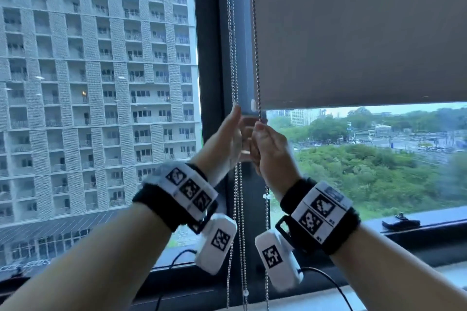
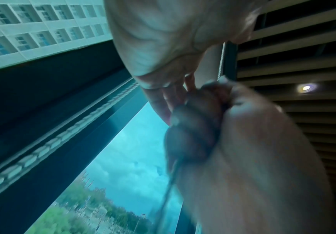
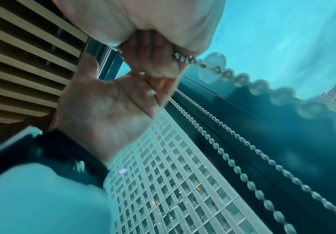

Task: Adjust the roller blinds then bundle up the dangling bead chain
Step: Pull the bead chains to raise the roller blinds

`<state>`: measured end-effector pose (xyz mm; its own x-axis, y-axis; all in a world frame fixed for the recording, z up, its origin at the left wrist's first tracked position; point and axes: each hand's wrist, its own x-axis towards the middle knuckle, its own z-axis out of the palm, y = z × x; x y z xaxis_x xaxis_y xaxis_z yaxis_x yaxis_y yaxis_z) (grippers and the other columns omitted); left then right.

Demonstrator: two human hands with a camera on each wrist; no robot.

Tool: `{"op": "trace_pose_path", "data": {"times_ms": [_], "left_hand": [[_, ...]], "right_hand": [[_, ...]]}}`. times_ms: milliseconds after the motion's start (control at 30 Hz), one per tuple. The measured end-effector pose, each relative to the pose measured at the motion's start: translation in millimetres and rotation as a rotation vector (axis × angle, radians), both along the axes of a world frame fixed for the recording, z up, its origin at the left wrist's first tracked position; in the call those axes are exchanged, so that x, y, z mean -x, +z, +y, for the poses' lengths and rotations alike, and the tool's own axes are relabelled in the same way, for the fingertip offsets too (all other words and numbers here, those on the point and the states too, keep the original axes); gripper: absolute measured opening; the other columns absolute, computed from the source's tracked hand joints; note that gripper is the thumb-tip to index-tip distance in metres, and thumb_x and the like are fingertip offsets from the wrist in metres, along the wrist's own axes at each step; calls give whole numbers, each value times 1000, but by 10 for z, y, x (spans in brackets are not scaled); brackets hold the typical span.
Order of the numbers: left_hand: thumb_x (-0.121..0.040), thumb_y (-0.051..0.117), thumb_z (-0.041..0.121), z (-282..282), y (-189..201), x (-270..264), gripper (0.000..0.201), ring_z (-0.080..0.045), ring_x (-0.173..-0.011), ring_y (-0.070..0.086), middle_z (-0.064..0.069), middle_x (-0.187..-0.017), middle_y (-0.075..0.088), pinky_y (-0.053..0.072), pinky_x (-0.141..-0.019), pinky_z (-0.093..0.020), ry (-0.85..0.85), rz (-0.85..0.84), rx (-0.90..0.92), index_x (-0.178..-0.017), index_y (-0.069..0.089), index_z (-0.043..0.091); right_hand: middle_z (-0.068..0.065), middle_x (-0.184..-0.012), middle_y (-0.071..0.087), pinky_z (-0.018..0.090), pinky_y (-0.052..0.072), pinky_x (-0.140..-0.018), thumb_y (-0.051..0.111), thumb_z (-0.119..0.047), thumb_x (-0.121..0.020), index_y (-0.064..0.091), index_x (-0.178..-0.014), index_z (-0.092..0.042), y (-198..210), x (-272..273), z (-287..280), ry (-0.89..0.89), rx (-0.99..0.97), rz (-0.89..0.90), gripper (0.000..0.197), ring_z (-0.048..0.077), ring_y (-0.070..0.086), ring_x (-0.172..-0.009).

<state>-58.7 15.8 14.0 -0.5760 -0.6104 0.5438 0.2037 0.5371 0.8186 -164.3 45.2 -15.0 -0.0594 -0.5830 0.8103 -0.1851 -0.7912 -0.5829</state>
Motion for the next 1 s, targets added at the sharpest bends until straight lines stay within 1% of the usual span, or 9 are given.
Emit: {"op": "trace_pose_path", "data": {"times_ms": [100,267,367,500,600,700,800,867,1000], "left_hand": [[-96,16,50,98,407,42,59,-22,-80,64,-11,-89,64,53,-68,-31,-7,48,35,-109,54,7],[-98,33,41,251,902,89,38,-17,-66,61,-7,-82,57,51,-56,-27,-51,219,36,-112,46,9],[-96,33,51,313,1018,138,40,-8,-48,40,2,-62,41,33,-40,-18,-34,269,-25,-91,49,15],[-93,30,58,251,783,204,50,-7,-39,14,9,-49,23,8,-34,-17,1,236,-140,-57,36,24],[-96,31,52,157,478,237,48,-8,-41,9,9,-48,19,4,-39,-19,28,226,-177,-58,19,25],[-97,30,50,98,272,235,43,-7,-39,9,10,-46,16,5,-38,-17,20,251,-156,-70,11,24],[-98,30,47,76,187,218,43,-9,-42,6,10,-45,17,3,-42,-23,36,284,-135,-64,15,26],[-98,30,45,71,171,205,45,-9,-41,7,10,-45,18,3,-41,-23,56,296,-121,-59,19,26],[-99,32,43,74,162,162,52,-8,-37,11,11,-42,21,10,-37,-18,66,325,-101,-51,25,26]], "right_hand": [[-12,-40,39,17,24,-38,32,-26,-100,49,-62,-31,-78,-12,-58,-18,27,-4,42,2,27,-37],[-11,-51,34,30,26,-47,36,-31,-96,42,-62,-15,-250,-54,-75,-113,25,54,38,12,29,-48],[-1,-58,39,33,31,-49,37,-23,-96,45,-66,-8,-386,-55,-46,-121,-30,72,34,14,34,-52],[-13,-56,45,24,33,-51,33,-33,-90,44,-61,-30,-771,-67,-66,-191,15,162,31,3,41,-51],[-7,-62,56,31,41,-58,33,-44,-85,57,-72,-20,-1073,-26,-108,-119,-89,132,37,6,49,-59],[-5,-66,61,33,47,-62,35,-38,-89,60,-81,-26,-1247,-2,-124,-89,-161,142,29,12,56,-65],[19,-70,60,50,50,-62,36,-47,-86,57,-85,-9,-1274,-17,-126,-78,-206,124,44,30,55,-64],[23,-65,53,40,46,-55,36,-56,-81,55,-84,3,-1208,19,-94,-60,-210,88,62,27,47,-57],[10,-79,66,20,52,-62,28,-80,-73,62,-93,-17,-935,136,-48,-132,-110,121,74,12,61,-69]]}}
